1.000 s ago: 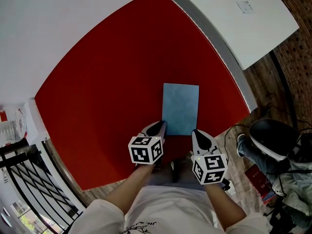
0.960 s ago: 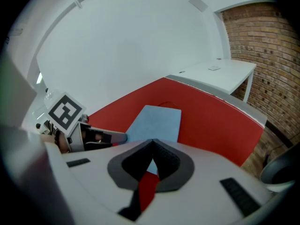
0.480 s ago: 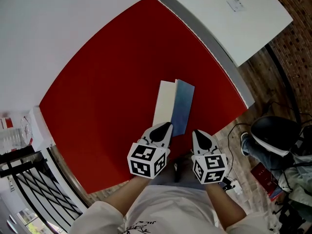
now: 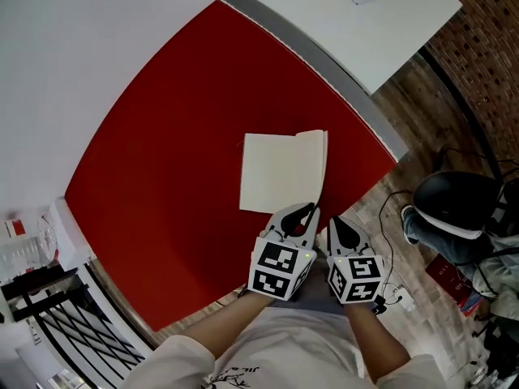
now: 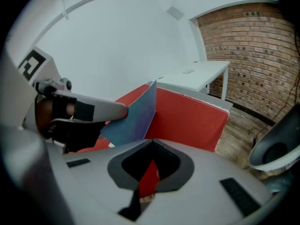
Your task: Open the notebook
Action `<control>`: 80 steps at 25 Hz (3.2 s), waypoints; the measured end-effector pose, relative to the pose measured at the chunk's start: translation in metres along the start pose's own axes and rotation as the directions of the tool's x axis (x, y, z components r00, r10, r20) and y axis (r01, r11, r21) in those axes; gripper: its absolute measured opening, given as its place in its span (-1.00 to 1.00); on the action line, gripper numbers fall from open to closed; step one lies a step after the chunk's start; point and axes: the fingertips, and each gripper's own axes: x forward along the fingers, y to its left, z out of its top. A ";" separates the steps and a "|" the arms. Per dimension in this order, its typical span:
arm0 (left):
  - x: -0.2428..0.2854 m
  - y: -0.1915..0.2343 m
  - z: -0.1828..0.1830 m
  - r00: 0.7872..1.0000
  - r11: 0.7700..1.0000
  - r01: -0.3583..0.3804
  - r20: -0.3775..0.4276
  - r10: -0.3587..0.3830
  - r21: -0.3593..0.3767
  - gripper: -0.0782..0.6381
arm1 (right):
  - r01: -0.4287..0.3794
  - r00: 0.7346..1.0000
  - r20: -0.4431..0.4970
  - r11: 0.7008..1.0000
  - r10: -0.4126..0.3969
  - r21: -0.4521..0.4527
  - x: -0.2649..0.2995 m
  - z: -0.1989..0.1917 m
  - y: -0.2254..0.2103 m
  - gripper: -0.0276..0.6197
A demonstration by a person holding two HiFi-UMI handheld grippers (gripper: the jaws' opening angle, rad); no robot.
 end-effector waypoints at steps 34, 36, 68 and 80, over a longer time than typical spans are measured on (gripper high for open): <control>0.122 -0.041 -0.107 0.970 0.993 -0.039 -0.233 0.064 0.112 -0.68 | 0.138 0.990 -0.004 0.984 -0.139 0.110 -0.030 -0.041 -0.081 -0.90; 0.121 -0.040 -0.107 0.970 0.994 -0.038 -0.235 0.060 0.099 -0.68 | 0.134 0.991 -0.003 0.985 -0.134 0.108 -0.029 -0.040 -0.078 -0.90; -0.068 0.000 -0.039 0.990 0.990 -0.142 -0.019 0.142 -0.001 -0.76 | 0.058 0.995 0.078 0.997 -0.054 -0.046 -0.084 0.017 0.005 -0.90; -0.125 0.019 -0.032 0.969 0.973 -0.227 0.094 0.229 -0.029 -0.76 | 0.002 0.995 0.097 0.988 0.013 -0.153 -0.092 0.030 0.072 -0.90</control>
